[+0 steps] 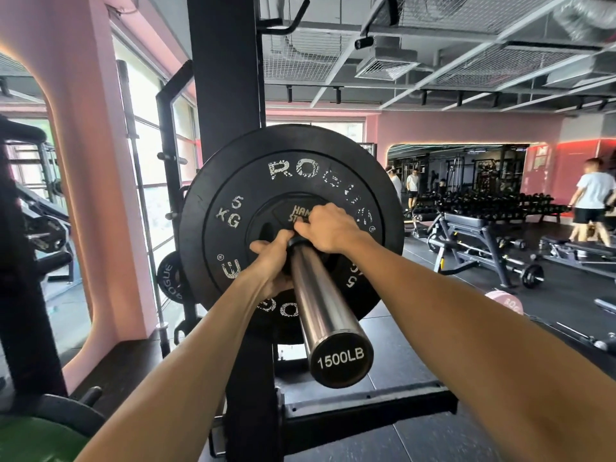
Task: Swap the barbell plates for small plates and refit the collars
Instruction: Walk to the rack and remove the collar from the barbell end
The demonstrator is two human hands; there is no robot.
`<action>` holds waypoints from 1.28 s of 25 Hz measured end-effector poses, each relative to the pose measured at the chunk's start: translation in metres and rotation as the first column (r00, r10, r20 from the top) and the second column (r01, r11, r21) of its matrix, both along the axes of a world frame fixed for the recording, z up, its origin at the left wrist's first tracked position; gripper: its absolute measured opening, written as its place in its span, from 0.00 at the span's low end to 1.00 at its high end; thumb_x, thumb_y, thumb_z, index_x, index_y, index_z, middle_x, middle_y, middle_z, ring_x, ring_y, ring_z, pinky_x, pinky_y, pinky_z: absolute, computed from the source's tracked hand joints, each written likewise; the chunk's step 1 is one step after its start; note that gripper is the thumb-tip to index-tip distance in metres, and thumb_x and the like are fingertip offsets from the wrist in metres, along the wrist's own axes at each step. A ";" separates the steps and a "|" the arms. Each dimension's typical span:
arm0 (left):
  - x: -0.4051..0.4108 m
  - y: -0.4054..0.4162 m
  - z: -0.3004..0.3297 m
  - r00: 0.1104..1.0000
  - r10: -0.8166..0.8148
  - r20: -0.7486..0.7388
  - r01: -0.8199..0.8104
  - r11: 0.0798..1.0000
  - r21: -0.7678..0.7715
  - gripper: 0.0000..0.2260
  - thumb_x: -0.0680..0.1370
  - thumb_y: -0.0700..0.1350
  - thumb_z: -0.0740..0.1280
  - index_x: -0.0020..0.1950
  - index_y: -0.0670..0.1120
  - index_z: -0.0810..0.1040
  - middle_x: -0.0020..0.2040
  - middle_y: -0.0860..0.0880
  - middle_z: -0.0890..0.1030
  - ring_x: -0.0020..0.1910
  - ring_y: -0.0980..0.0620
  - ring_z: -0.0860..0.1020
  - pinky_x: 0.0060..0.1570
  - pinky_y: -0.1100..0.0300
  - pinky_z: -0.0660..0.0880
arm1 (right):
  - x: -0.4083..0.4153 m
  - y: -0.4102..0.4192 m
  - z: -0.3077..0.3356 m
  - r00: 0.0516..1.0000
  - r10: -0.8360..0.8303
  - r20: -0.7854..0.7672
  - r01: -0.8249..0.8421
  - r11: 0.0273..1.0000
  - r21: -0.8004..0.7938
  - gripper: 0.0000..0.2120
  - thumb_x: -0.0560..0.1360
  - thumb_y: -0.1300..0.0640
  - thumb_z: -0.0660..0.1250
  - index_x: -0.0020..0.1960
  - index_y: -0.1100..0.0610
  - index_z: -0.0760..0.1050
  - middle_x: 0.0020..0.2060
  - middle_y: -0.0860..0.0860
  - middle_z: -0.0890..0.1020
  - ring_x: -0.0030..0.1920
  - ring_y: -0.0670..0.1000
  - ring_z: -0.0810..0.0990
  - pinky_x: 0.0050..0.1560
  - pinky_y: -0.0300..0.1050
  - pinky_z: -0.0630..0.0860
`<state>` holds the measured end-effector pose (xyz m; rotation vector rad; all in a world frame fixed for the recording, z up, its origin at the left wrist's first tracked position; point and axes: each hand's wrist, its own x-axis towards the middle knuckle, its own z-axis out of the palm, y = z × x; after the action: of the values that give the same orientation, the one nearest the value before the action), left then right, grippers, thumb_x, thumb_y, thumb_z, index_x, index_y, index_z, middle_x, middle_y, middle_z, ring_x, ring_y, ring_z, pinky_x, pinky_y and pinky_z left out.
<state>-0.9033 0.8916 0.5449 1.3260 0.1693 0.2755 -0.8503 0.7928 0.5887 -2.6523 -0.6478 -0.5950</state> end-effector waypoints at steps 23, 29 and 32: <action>-0.028 -0.004 -0.005 0.995 -0.043 -0.089 0.055 0.990 0.130 0.13 0.82 0.52 0.56 0.59 0.47 0.57 0.48 0.44 0.71 0.41 0.48 0.76 0.39 0.52 0.77 | -0.025 -0.035 -0.024 0.931 0.165 -0.325 0.027 0.859 0.512 0.20 0.79 0.54 0.54 0.33 0.62 0.71 0.25 0.56 0.78 0.22 0.54 0.71 0.26 0.42 0.69; -0.081 -0.017 -0.013 0.995 -0.060 -0.082 0.073 0.984 0.163 0.33 0.70 0.59 0.60 0.69 0.41 0.63 0.54 0.37 0.78 0.40 0.43 0.81 0.36 0.52 0.78 | -0.089 -0.062 -0.026 0.903 0.193 -0.384 0.018 0.876 0.482 0.19 0.79 0.54 0.52 0.34 0.61 0.70 0.27 0.58 0.78 0.23 0.54 0.71 0.25 0.40 0.66; -0.116 -0.029 -0.020 0.996 -0.054 -0.064 0.062 0.990 0.125 0.36 0.67 0.60 0.62 0.71 0.44 0.64 0.60 0.36 0.76 0.40 0.43 0.83 0.39 0.48 0.79 | -0.131 -0.080 -0.030 0.894 0.217 -0.392 -0.002 0.877 0.480 0.19 0.80 0.54 0.52 0.35 0.62 0.70 0.25 0.55 0.77 0.21 0.52 0.70 0.22 0.39 0.64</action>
<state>-1.0194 0.8622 0.5254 1.4639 0.1660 0.1994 -0.9816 0.7123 0.5591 -2.1580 -0.4465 -0.0849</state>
